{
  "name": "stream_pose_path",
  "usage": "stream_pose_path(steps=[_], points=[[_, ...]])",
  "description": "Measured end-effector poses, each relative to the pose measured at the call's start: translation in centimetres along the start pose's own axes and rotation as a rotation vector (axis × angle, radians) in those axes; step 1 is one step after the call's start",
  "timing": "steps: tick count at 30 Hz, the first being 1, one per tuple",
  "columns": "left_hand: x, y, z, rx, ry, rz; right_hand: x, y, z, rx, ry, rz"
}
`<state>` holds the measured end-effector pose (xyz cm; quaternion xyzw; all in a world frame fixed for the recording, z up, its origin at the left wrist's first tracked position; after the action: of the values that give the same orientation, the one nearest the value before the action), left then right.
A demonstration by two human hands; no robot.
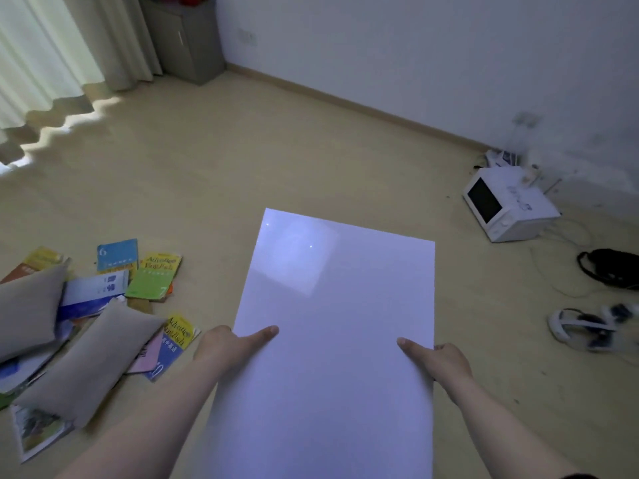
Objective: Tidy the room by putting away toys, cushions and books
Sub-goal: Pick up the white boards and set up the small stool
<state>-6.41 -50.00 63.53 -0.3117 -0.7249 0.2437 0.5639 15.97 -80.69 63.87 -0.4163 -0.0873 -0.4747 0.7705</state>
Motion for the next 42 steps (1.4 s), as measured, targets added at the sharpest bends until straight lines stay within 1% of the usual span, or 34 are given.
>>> stream_pose_path(steps=[3,11,15,19,24,27,30,33,36,42], points=[[1.0,1.7,-2.7,0.023,-0.026,0.048,0.9,3.1,3.2,0.014,-0.023,-0.012],[3.0,5.1,-10.6,-0.003,-0.068,0.071,3.2,9.4,8.8,0.018,-0.072,-0.023],[3.4,7.0,-14.5,0.008,-0.094,0.034,3.9,14.4,12.0,0.082,-0.078,0.014],[3.3,8.1,-18.5,0.032,-0.124,0.004,5.1,19.3,14.4,0.106,-0.104,0.042],[2.3,8.8,-24.4,0.098,-0.231,-0.047,8.1,26.7,19.7,0.186,-0.141,0.144],[1.9,9.1,-28.1,0.114,-0.281,-0.105,9.8,31.3,22.0,0.175,-0.183,0.197],[2.2,9.9,-31.3,0.133,-0.299,-0.124,10.9,35.6,23.5,0.188,-0.23,0.22],[2.3,11.1,-33.4,0.175,-0.332,-0.14,10.9,40.9,24.7,0.21,-0.268,0.245],[2.6,12.6,-34.9,0.227,-0.355,-0.158,10.2,43.7,27.7,0.225,-0.298,0.298],[5.8,16.8,-38.0,0.278,-0.403,-0.206,6.4,48.5,34.6,0.237,-0.317,0.366]])
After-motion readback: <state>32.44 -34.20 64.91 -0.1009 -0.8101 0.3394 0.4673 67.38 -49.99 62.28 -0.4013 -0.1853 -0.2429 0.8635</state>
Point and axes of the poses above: each hand's wrist, its own y-axis towards the middle knuckle, its own x-axis out of the back of the hand, z = x × y, the point moved 2 cm from there along y, towards the middle knuckle, and after that the axes turned 8 degrees about x, right-handed, at the moved point
